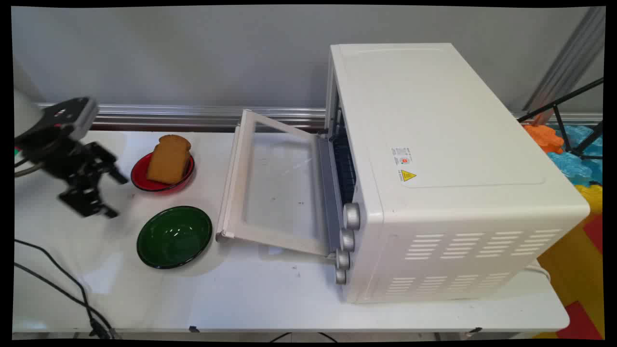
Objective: Close the oven
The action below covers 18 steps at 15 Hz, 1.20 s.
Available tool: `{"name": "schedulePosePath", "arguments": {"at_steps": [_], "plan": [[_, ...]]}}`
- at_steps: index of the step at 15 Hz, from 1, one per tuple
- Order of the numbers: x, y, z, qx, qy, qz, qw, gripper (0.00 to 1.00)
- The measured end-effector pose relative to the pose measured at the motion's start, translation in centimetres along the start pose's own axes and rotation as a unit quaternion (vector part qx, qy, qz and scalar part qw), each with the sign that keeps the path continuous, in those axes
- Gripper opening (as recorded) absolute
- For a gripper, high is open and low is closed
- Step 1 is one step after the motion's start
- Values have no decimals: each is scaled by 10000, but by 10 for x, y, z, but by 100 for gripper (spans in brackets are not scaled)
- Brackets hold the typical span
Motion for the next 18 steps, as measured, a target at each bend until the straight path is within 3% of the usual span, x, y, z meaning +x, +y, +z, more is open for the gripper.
{"name": "schedulePosePath", "arguments": {"at_steps": [3, 6, 9, 18], "plan": [[29, -13, 4, 139, 540, 62, 9984, 100], [49, -27, 12, 245, 887, 190, 9956, 100], [61, -44, 30, 202, 1151, 232, 9929, 100], [65, -77, 76, -260, 1315, 399, 9902, 100]]}}
